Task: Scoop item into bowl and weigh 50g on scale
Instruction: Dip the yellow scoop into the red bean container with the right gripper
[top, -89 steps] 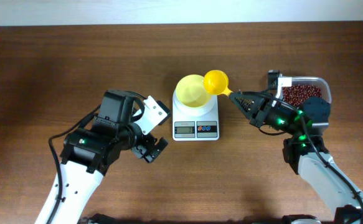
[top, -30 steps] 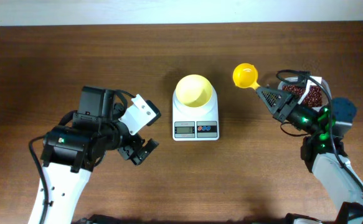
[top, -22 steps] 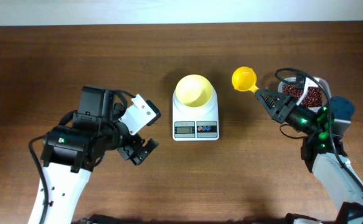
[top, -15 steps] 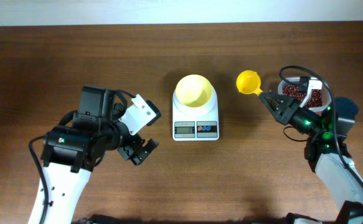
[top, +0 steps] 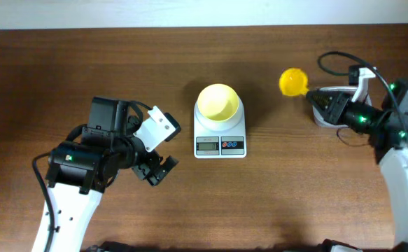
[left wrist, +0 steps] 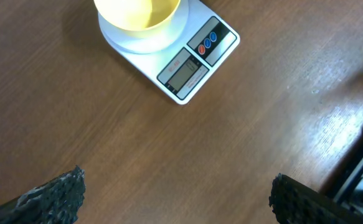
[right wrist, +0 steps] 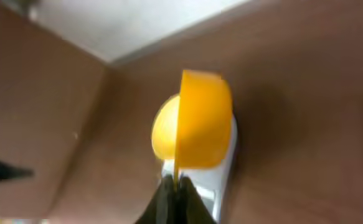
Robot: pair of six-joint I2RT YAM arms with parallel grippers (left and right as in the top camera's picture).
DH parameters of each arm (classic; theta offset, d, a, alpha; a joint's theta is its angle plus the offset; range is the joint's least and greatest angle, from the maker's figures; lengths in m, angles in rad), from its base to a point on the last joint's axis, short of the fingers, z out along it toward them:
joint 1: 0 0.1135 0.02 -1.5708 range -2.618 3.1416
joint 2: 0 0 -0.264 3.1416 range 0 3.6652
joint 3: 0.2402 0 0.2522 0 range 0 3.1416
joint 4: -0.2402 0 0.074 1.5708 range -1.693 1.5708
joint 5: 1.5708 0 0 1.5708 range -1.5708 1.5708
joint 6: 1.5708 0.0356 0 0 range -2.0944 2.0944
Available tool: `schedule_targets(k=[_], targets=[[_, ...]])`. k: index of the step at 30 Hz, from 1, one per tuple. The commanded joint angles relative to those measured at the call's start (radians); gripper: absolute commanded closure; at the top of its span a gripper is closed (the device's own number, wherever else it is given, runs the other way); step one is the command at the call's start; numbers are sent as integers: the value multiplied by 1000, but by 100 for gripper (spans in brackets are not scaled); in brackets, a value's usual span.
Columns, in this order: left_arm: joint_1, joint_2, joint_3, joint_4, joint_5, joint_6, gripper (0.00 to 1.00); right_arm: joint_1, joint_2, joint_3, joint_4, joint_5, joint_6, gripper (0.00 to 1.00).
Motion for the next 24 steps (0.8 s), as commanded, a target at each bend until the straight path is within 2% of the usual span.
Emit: schedule_targets(k=[1,3,9,19,24], targets=[[5,-5,19,1,18,16,1,-3,-41,148,-296,310,-277,96],[5,-5,19,1,18,16,1,-4,-63,172,-392,541,-280,96],[5,-5,19,1,18,16,1,-4,-38,170,-337,922,-281,96],[5,-5,19,1,18,16,1,-6,241,169,-133,928,-269,96],[5,-5,19,1,18,16,1,-6,383,169,-138,774,-264,96]])
